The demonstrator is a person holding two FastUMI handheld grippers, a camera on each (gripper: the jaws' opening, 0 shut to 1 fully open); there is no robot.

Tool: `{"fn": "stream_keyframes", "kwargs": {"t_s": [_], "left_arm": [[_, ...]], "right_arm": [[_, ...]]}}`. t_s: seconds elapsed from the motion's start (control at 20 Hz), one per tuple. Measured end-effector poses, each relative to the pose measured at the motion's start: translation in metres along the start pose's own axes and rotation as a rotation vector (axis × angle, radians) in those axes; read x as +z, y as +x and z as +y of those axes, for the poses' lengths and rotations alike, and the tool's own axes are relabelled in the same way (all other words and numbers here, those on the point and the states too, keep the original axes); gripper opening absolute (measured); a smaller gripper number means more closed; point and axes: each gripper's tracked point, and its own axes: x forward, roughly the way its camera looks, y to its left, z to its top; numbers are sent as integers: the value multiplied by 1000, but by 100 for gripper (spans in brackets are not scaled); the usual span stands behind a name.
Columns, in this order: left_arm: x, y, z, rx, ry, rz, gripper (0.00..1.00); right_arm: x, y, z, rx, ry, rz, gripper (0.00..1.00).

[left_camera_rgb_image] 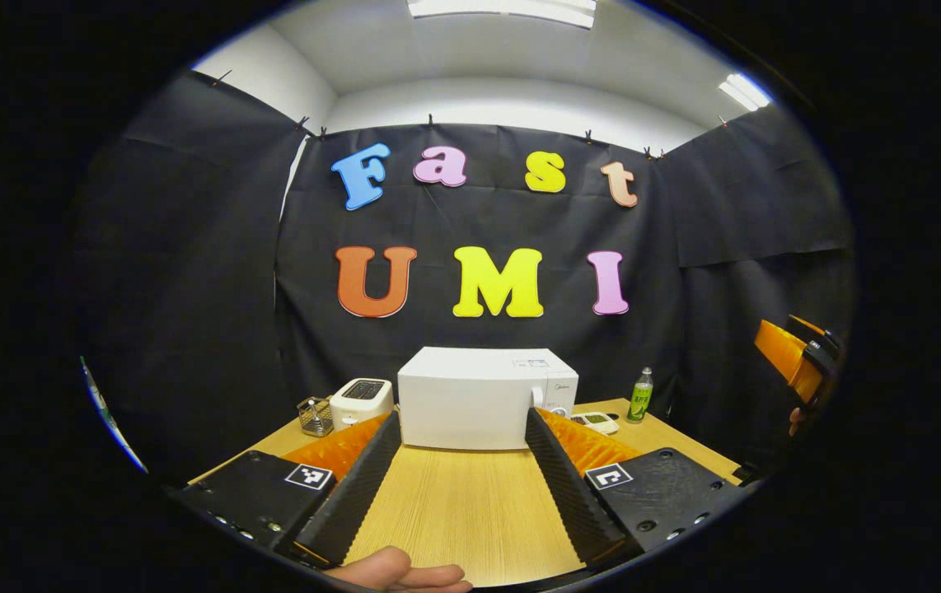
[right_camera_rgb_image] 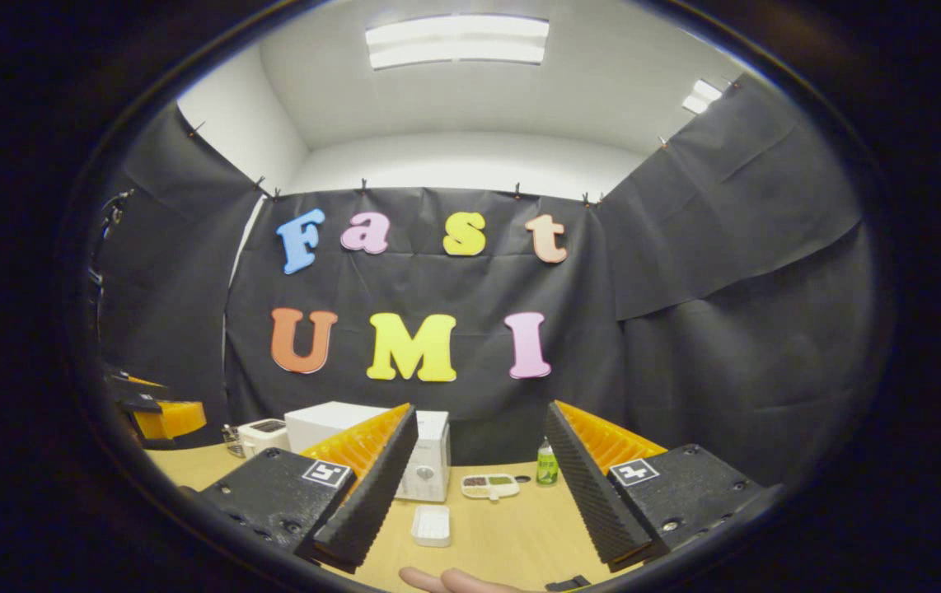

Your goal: Open the microwave oven with the left hand, put the food in, and close the microwave oven.

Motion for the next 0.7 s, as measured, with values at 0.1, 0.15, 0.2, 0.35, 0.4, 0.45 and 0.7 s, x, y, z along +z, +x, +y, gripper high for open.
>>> {"fn": "stream_keyframes", "kwargs": {"t_s": [0.1, 0.15, 0.2, 0.35, 0.4, 0.45, 0.7], "left_arm": [[1, -4, 2, -9, 6, -10, 95], [1, -6, 1, -18, 10, -13, 95], [1, -7, 3, -19, 17, -16, 95], [1, -9, 11, 7, 56, -26, 95], [1, -10, 13, 14, 77, -31, 95], [0, -11, 13, 24, 98, -33, 95], [-6, -10, 13, 40, 110, -20, 97]], "right_arm": [[2, -4, 16, 54, 1, 7, 99], [4, -4, 17, 61, -1, 3, 99], [7, -4, 18, 59, -11, -3, 99], [7, -5, 24, 61, -29, -7, 99], [7, -5, 27, 67, -26, -4, 99], [7, -3, 28, 69, -26, -2, 99], [0, 2, 29, 61, -23, 15, 91]]}}
